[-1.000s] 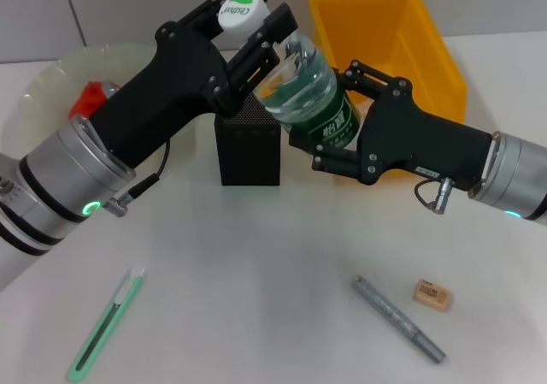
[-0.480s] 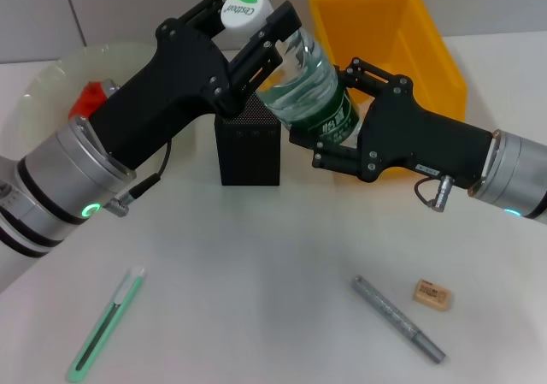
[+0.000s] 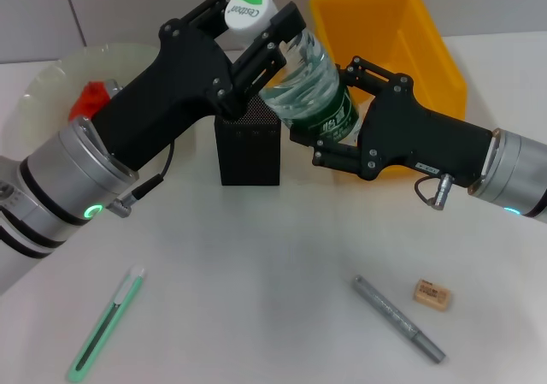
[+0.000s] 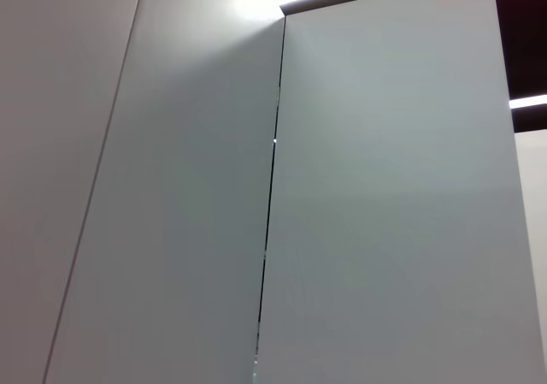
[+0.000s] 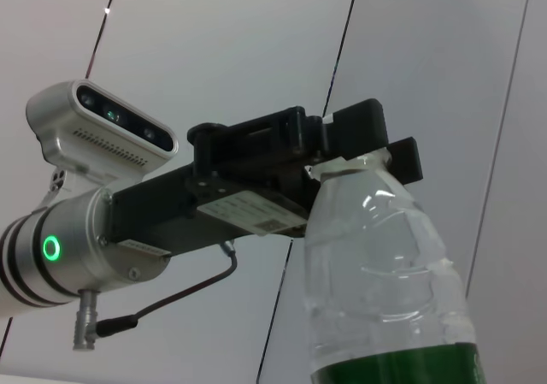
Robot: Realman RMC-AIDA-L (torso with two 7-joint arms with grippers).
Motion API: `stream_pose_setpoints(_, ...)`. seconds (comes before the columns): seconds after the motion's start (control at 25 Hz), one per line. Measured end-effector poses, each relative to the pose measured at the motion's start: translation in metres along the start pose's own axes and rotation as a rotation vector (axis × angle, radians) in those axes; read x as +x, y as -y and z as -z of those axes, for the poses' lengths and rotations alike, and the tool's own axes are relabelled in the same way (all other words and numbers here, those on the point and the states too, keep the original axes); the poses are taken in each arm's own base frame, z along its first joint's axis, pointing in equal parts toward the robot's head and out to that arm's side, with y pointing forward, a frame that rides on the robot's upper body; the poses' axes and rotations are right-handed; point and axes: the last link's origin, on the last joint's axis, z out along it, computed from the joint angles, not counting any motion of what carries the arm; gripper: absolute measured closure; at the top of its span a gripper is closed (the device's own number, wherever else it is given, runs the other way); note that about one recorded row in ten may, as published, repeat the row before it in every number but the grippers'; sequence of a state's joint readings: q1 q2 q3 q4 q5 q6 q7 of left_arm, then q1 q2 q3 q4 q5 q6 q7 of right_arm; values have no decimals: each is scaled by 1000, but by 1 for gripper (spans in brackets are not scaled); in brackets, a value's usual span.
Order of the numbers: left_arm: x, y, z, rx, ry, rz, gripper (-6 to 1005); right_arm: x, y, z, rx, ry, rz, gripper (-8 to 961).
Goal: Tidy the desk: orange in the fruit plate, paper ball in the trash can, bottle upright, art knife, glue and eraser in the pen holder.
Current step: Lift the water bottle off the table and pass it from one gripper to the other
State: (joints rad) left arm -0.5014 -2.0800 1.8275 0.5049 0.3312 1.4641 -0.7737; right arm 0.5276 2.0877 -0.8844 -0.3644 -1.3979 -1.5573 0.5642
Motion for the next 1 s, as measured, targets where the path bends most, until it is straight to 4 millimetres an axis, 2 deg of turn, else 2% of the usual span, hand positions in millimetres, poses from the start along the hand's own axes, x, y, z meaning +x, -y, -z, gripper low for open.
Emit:
stream_pose_setpoints(0.52,-1,-2,-3,-17,8,2,558,4,-4,0,14,1,-3,192)
stream_pose_setpoints(1.0,-1,-2,-5,-19,10,0,557,7,1,-3,63,-7,-6,191)
